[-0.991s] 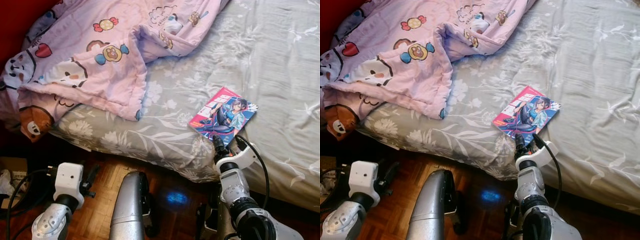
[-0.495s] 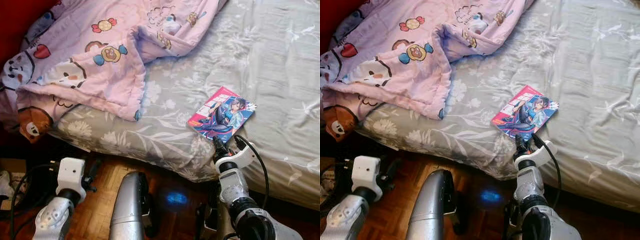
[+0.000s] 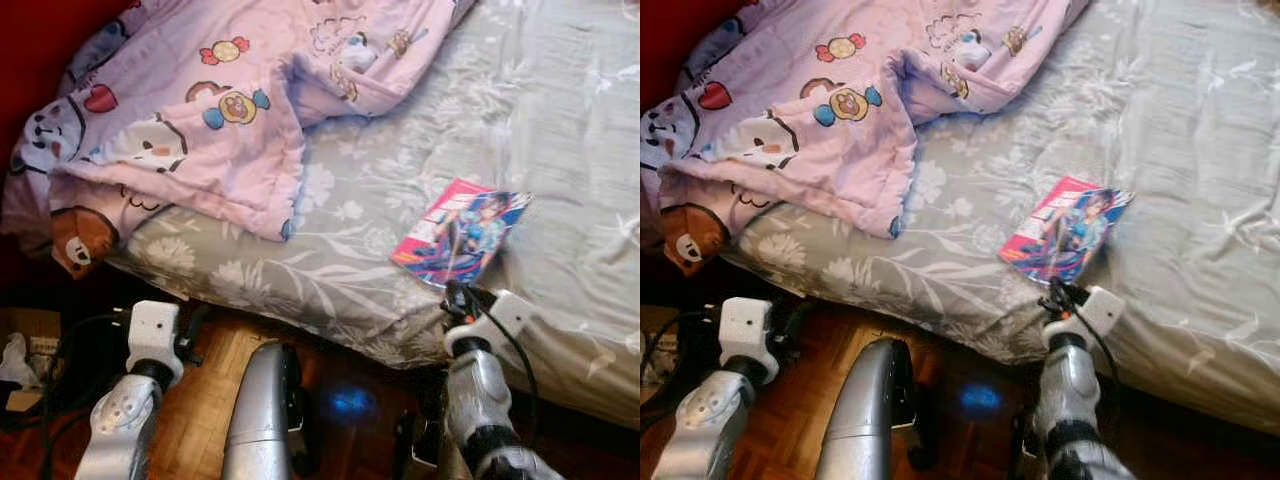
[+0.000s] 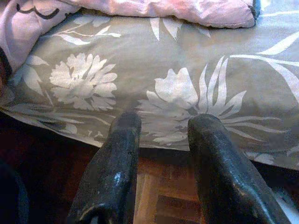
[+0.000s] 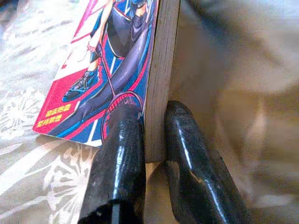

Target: Clean up the room

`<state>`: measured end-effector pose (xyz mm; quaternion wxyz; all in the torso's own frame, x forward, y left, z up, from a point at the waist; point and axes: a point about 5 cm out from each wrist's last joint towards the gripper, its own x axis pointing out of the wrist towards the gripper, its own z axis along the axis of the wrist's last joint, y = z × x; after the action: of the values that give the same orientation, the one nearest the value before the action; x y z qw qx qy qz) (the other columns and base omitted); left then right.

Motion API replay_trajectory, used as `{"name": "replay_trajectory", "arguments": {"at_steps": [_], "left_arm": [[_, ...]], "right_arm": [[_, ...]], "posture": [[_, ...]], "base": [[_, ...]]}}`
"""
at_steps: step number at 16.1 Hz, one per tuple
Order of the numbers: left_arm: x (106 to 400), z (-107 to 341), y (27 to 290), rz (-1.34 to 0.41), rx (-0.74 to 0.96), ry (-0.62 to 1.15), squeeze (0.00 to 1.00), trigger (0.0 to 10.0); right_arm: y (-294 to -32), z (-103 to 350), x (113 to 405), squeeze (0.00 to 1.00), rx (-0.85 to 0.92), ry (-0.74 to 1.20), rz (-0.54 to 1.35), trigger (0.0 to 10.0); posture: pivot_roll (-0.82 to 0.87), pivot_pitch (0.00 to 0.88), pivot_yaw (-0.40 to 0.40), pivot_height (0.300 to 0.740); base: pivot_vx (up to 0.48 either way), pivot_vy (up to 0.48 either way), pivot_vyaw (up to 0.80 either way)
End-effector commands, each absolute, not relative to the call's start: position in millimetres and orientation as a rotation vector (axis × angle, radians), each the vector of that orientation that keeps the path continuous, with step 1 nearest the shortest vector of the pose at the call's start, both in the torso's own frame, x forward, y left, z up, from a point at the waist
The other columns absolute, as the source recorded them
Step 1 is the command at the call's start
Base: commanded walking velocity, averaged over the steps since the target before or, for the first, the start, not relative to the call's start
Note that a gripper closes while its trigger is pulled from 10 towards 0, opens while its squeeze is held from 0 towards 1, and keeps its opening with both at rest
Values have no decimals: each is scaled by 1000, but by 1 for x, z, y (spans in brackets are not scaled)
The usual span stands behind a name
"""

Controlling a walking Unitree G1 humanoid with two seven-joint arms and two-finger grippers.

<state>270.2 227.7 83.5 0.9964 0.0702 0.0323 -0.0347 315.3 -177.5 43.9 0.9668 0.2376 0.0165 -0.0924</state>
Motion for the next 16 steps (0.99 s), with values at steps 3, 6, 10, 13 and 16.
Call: {"name": "replay_trajectory", "arguments": {"at_steps": [3, 6, 10, 13, 16], "left_arm": [[269, 73, 230, -55, 159, 92, 0, 10000], [277, 73, 229, -51, 156, 78, 0, 10000], [284, 74, 228, -51, 154, 61, 0, 10000], [285, 71, 224, -56, 148, 62, 0, 10000], [283, 68, 223, -59, 146, 68, 0, 10000]], "right_arm": [[-182, 45, 307, 0, 431, -8, -240, 0], [-182, 53, 308, 0, 386, -25, -258, 0], [-182, 67, 309, 0, 333, -51, -254, 0], [-187, 65, 306, 0, 443, -36, -277, 0], [-194, 33, 295, 196, 529, 129, -354, 10000]], "posture": [[228, 255, 58, 584], [214, 237, 54, 584], [194, 228, 45, 584], [185, 230, 44, 584], [190, 234, 44, 584]], "base": [[0, 0, 0], [0, 0, 0], [0, 0, 0], [0, 0, 0], [0, 0, 0]]}}
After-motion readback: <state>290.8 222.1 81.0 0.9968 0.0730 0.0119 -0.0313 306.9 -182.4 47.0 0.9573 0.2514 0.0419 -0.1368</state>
